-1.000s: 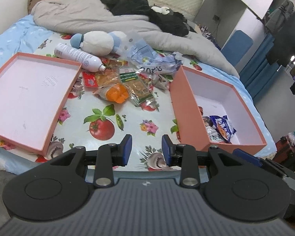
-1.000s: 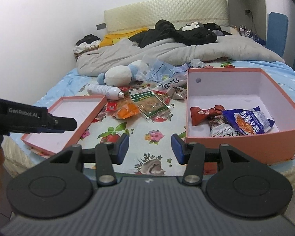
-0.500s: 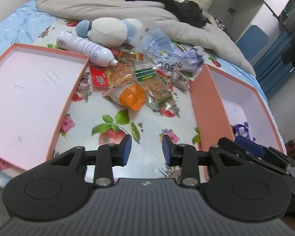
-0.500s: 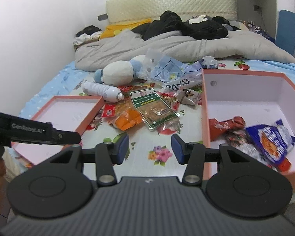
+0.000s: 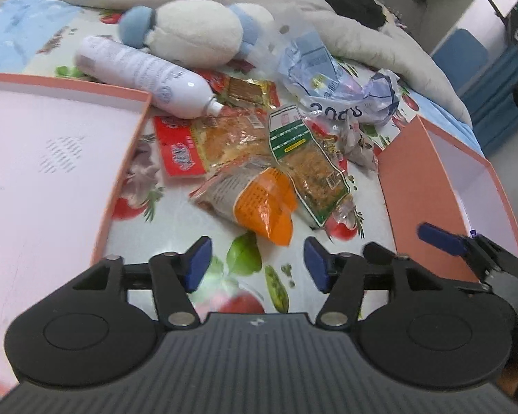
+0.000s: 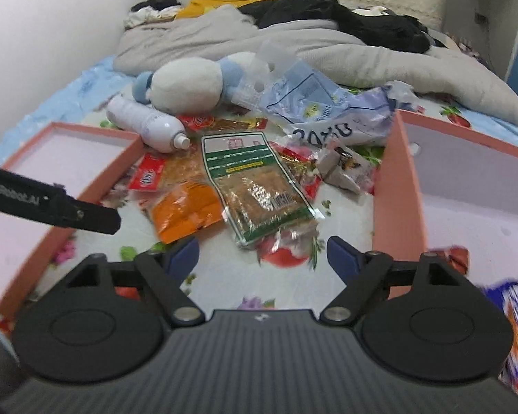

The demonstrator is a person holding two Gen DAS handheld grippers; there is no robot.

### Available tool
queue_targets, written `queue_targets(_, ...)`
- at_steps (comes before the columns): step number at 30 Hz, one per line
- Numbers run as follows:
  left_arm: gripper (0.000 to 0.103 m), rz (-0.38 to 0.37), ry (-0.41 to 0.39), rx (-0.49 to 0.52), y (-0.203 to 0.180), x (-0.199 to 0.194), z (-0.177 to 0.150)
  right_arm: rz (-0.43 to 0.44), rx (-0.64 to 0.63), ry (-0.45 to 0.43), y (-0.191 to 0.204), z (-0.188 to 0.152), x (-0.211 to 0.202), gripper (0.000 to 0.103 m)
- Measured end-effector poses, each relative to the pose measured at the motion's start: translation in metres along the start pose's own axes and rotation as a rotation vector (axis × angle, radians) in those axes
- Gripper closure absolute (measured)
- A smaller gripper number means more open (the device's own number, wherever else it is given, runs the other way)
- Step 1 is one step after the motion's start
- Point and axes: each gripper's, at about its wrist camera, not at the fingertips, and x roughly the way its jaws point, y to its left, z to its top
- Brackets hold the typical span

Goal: Organize snacks
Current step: 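Move both open tools back toward the snack pile, then grasp the green-labelled snack bag with the right tool while the left tool grasps an orange bag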

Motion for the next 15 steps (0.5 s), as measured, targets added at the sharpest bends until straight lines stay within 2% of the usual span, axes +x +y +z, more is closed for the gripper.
queue_targets(4,0.017,0.031,0.022,0.087,0.000,0.024,0.015,0.009,-0.062,0.028,0.001,0.012,0.029,0.020)
queue_targets(8,0.017,0.025,0.032,0.117,0.004,0.045,0.029,-0.034,-0.146,0.063,0.003,0.019,0.058,0.020)
queue_targets(12,0.017,-0.050,0.034,0.135,0.005,0.063,0.039,0.009,-0.132,0.099,-0.001,0.022,0.085,0.020)
queue_targets(15,0.018,-0.089,0.032,0.145,0.003,0.076,0.040,0.010,-0.124,0.112,0.001,0.021,0.099,0.020)
